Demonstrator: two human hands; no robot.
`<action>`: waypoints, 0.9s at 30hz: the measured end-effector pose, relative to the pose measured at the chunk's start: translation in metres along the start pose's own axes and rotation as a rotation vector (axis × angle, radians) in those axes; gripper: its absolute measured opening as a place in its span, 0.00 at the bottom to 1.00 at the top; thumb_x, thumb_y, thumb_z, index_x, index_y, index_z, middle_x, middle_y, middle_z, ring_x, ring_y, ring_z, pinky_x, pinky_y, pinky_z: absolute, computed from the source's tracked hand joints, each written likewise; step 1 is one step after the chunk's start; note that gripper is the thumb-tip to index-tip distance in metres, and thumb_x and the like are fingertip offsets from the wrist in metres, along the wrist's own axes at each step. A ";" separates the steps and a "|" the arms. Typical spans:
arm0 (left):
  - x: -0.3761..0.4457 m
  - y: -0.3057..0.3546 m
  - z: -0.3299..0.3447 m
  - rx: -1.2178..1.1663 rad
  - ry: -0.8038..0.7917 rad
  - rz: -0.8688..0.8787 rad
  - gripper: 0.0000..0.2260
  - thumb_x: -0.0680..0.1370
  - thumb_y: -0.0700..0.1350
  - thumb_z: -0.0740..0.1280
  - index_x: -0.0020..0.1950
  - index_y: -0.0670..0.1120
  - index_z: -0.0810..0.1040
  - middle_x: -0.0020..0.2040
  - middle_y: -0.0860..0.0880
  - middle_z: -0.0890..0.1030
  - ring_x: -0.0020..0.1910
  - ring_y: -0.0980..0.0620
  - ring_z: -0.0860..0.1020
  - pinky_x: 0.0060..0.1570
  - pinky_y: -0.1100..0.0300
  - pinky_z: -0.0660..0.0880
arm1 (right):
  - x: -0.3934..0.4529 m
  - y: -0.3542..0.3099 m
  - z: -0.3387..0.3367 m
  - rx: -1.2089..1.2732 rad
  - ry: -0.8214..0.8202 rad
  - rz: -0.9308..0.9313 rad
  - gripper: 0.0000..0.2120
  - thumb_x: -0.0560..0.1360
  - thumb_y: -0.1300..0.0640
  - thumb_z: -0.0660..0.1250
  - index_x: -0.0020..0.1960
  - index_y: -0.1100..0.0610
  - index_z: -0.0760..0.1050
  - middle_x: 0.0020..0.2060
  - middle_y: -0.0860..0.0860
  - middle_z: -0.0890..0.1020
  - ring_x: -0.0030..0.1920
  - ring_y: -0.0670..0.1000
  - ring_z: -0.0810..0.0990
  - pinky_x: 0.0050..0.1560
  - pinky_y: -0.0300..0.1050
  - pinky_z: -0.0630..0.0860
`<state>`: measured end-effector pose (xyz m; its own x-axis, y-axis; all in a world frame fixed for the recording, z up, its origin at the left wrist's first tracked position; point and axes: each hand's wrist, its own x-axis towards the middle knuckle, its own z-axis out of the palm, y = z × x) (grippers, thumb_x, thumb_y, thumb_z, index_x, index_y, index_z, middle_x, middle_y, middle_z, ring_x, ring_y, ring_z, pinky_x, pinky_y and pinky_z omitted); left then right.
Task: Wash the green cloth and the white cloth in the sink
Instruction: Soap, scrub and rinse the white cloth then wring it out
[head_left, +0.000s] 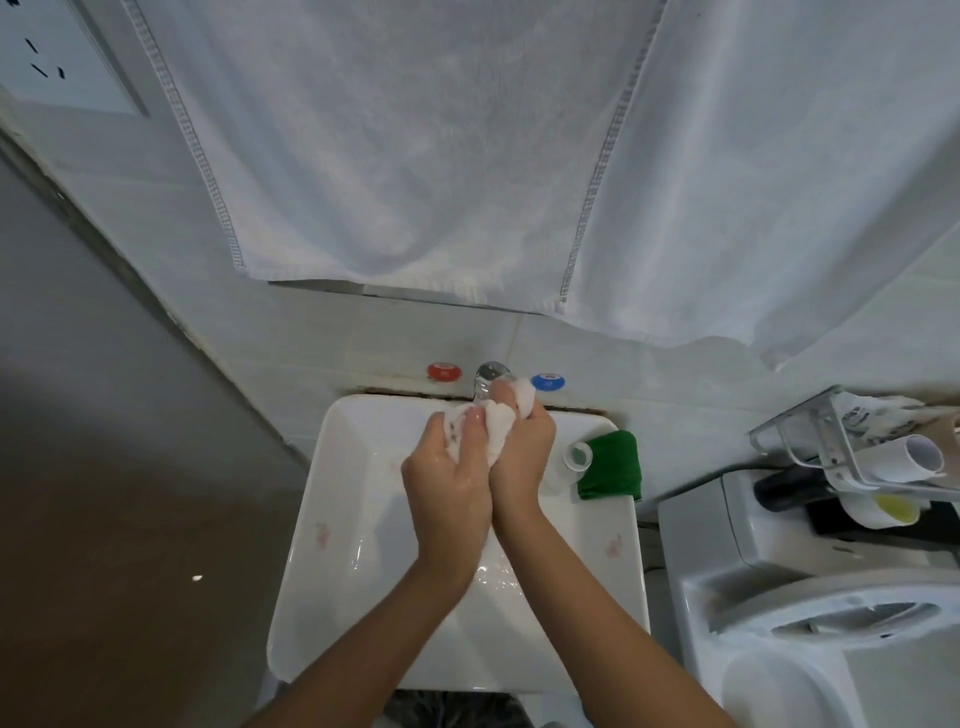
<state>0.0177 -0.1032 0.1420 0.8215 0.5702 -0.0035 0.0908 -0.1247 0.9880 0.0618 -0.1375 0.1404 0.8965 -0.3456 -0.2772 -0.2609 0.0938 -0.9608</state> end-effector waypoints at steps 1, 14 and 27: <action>0.007 0.001 0.001 0.001 0.032 0.005 0.10 0.79 0.49 0.64 0.43 0.45 0.77 0.36 0.54 0.80 0.36 0.61 0.80 0.34 0.73 0.73 | -0.005 -0.001 0.001 -0.035 -0.020 -0.033 0.12 0.78 0.59 0.64 0.36 0.56 0.71 0.29 0.52 0.74 0.31 0.46 0.74 0.31 0.38 0.72; 0.036 -0.022 -0.015 -0.030 0.024 -0.168 0.17 0.80 0.44 0.62 0.31 0.48 0.70 0.25 0.55 0.72 0.28 0.59 0.71 0.30 0.70 0.68 | -0.036 0.022 0.002 -0.153 -0.159 0.040 0.12 0.77 0.54 0.66 0.34 0.52 0.75 0.30 0.48 0.78 0.33 0.45 0.76 0.38 0.48 0.77; 0.029 -0.031 -0.016 0.110 0.054 -0.098 0.13 0.80 0.47 0.61 0.38 0.44 0.73 0.32 0.51 0.75 0.31 0.62 0.75 0.34 0.68 0.67 | -0.016 0.042 0.006 -0.239 -0.184 0.048 0.13 0.79 0.53 0.63 0.38 0.57 0.76 0.33 0.52 0.80 0.36 0.47 0.78 0.44 0.51 0.79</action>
<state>0.0296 -0.0700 0.1132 0.7748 0.6261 -0.0875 0.2321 -0.1530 0.9606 0.0386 -0.1226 0.1044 0.9253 -0.1689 -0.3394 -0.3616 -0.1239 -0.9241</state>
